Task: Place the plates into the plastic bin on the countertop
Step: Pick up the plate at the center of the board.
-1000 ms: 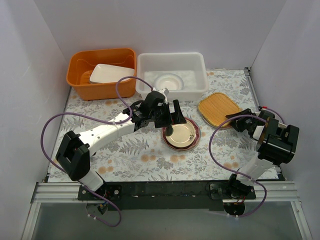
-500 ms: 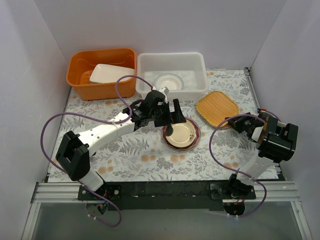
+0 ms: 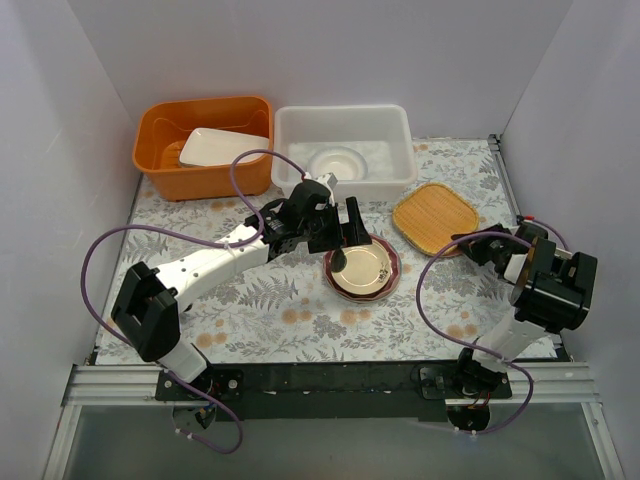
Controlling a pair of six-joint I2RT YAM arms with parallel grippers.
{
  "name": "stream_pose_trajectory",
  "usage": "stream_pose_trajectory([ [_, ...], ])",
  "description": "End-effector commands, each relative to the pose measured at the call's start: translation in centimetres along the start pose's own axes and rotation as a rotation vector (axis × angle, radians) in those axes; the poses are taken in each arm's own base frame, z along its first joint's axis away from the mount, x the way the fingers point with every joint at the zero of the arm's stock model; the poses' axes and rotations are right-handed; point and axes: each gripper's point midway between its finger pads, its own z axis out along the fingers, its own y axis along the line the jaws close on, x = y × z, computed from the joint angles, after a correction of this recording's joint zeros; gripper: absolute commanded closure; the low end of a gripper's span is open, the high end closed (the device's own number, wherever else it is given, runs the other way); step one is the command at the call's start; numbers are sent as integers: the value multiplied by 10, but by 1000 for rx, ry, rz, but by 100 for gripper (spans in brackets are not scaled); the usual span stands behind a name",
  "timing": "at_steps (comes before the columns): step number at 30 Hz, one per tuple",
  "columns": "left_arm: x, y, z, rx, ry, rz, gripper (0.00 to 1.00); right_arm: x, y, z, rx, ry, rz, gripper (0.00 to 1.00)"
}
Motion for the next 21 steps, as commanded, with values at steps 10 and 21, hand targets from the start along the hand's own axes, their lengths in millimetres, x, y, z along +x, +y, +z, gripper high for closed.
stream_pose_trajectory([
  [10,-22,-28,-36,69,-96,7,2,-11,67,-30,-141,-38,-101,99],
  [21,-20,-29,-44,85,-105,-4,2,-3,83,-57,-170,-59,-134,99],
])
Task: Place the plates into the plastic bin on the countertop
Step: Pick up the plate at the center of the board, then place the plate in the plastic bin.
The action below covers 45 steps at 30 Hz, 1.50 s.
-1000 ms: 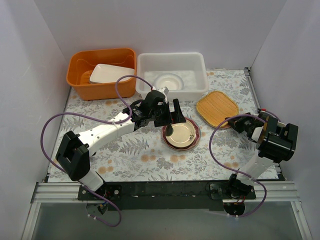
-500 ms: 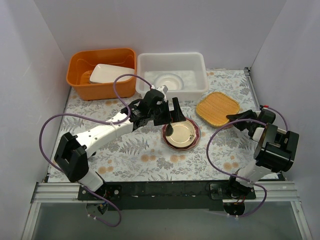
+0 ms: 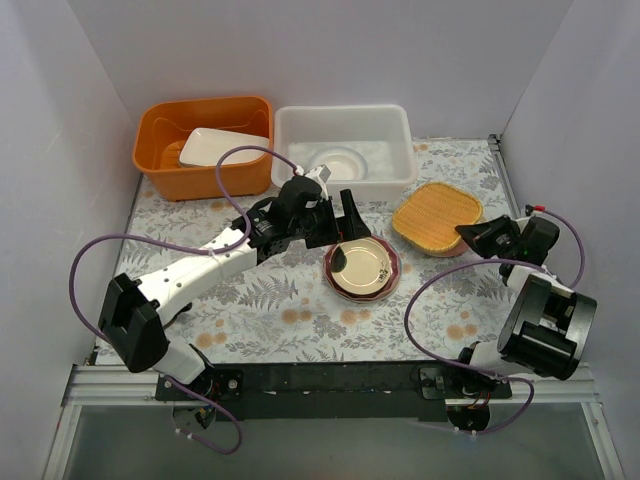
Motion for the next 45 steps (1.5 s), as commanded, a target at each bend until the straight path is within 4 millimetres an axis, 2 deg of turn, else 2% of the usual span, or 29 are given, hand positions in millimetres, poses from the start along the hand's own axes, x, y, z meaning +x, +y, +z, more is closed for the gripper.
stream_pose_trajectory([
  [1,-5,-11,-17,37,-36,1,2,-3,26,-14,-82,-9,-50,99],
  [9,1,-8,-19,48,-31,-15,2,-8,43,-37,-80,-55,-109,99],
  [15,6,-5,-11,52,-17,-21,2,-6,58,-46,-116,-47,-126,99],
  [25,13,-8,14,98,26,-42,2,16,68,-54,-220,1,-145,99],
  [29,13,-7,18,99,28,-42,2,22,83,-63,-288,22,-165,99],
  [37,12,-3,20,84,14,-48,2,28,107,-78,-372,37,-178,99],
  [45,8,1,20,67,-18,-46,2,53,115,-82,-440,77,-158,99],
])
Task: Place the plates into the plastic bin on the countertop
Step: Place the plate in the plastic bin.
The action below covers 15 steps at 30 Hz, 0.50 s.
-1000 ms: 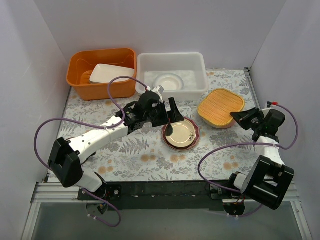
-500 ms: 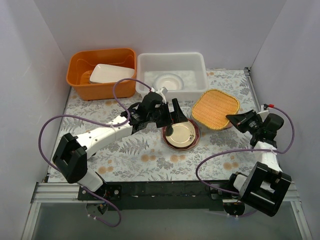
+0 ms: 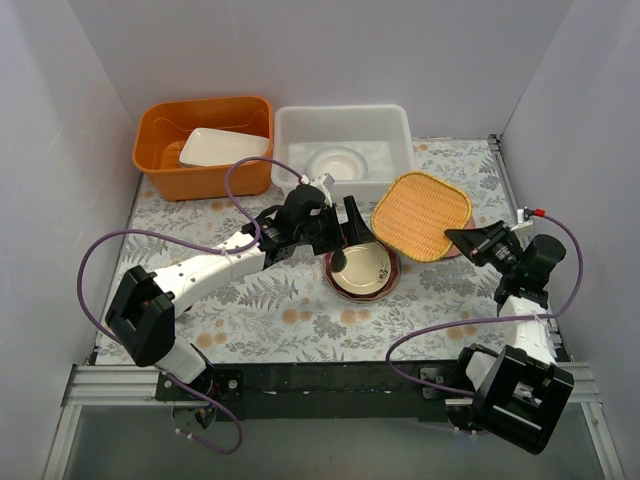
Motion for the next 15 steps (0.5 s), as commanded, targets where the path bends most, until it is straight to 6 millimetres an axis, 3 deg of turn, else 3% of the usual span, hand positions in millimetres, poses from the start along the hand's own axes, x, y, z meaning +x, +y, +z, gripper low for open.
stream_pose_trajectory([
  [1,-7,-4,-3,8,-41,6,2,10,34,3,-125,43,-62,99],
  [15,-16,7,-10,-53,-97,28,2,44,61,10,-222,173,-58,99],
])
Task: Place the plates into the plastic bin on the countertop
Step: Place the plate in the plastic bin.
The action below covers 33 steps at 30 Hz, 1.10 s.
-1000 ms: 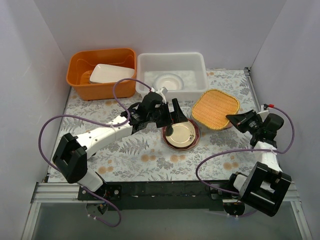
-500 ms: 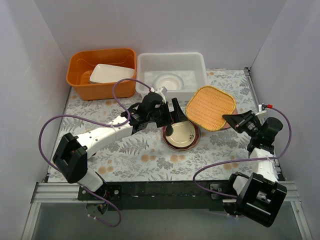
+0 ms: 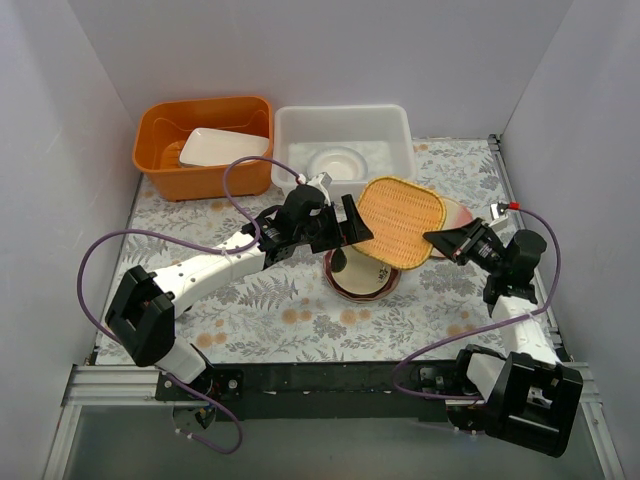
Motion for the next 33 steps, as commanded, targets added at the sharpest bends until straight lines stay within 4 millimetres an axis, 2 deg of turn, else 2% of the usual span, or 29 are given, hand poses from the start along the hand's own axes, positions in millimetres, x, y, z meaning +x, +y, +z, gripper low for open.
stream_pose_trajectory([
  [1,-9,3,-11,-22,-55,21,2,2,35,0,-118,28,-89,99],
  [11,-11,9,-14,-37,-75,4,2,24,42,7,-164,110,-84,99],
  [15,-13,7,-16,-23,-86,5,11,35,43,11,-178,150,-81,99],
  [18,-13,5,-18,-14,-91,4,26,42,42,14,-182,173,-79,99],
  [19,-14,6,-19,-14,-95,4,38,44,42,15,-183,181,-77,99],
  [22,-15,5,-22,-13,-107,-3,58,47,39,16,-181,191,-70,99],
  [23,-15,5,-24,-14,-111,-4,71,48,38,16,-180,193,-68,99],
  [25,-14,7,-25,-16,-113,-9,80,49,36,16,-176,195,-66,99],
  [26,-14,7,-26,-18,-113,-12,90,50,34,17,-173,195,-65,99],
  [28,-14,9,-26,-23,-115,-15,99,51,33,17,-172,199,-61,99],
  [33,-13,10,-25,-24,-110,-20,100,50,31,19,-170,202,-63,99],
])
